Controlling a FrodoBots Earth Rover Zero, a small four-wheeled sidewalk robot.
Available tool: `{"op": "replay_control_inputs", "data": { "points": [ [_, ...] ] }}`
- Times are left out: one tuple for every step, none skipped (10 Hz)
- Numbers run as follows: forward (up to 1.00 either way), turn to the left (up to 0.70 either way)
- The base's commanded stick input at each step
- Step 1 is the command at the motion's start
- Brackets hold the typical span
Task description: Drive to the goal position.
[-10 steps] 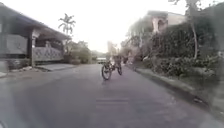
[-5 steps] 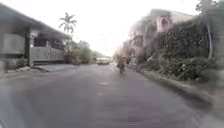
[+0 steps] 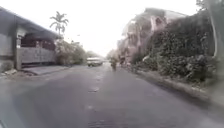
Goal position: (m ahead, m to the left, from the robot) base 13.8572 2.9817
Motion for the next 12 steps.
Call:
{"op": "replay_control_inputs", "data": {
  "points": [
    [1.00,0.04],
    [1.00,0.04],
    [1.00,0.04],
    [1.00,0.04],
    [1.00,0.04],
    [1.00,0.04],
    [1.00,0.04],
    [1.00,-0.16],
    [1.00,-0.36],
    [1.00,-0.36],
    [1.00,0.04],
    [1.00,0.01]
  ]
}}
